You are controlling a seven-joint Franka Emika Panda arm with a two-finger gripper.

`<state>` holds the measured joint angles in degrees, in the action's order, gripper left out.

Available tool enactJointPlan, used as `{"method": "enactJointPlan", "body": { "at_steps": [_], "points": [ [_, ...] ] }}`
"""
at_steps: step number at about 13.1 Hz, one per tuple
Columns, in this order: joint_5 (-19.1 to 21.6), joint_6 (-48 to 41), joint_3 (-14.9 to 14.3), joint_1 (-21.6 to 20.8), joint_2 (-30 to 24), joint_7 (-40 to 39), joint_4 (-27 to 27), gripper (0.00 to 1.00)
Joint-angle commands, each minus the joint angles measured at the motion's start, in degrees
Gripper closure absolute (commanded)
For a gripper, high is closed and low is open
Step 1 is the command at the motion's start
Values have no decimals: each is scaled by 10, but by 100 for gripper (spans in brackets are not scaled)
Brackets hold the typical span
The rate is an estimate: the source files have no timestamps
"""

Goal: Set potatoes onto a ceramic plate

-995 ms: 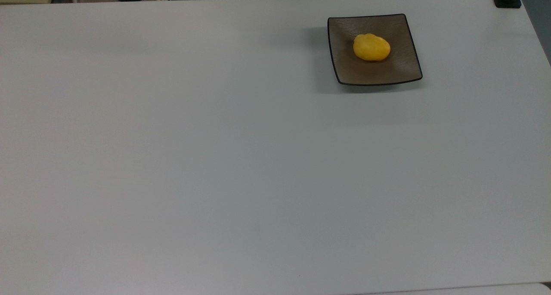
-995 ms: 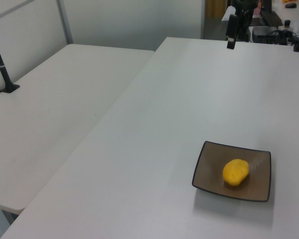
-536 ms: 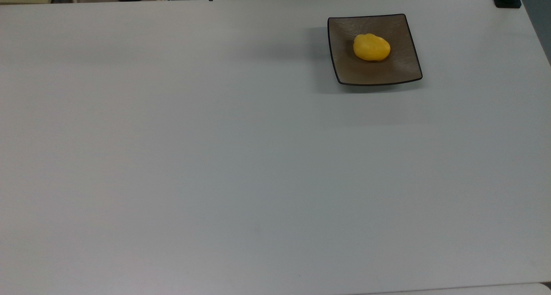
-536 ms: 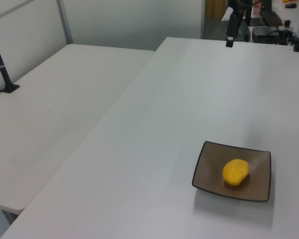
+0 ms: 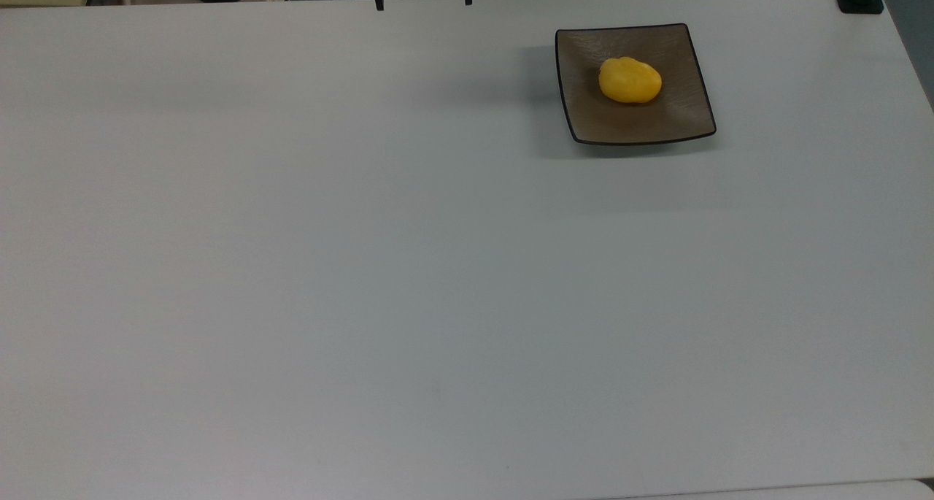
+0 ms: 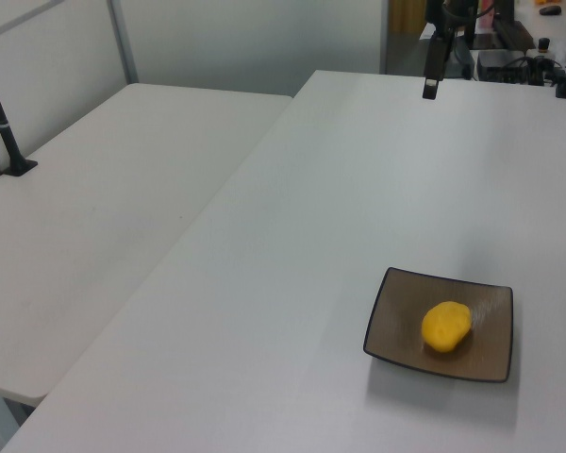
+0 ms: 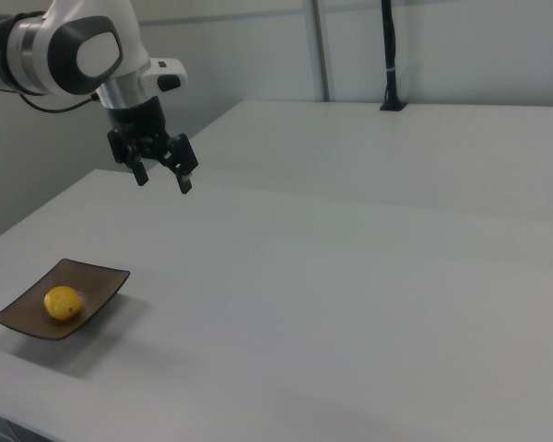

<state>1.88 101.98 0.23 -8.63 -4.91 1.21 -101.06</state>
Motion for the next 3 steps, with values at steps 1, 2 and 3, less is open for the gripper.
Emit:
{"method": "enactJointPlan", "body": {
  "at_steps": [1,2,3],
  "points": [
    [12,2,8,7,1,-13,-2,0],
    [12,3,8,7,1,-12,-1,0],
    [12,3,8,7,1,-12,0,0]
  ]
}}
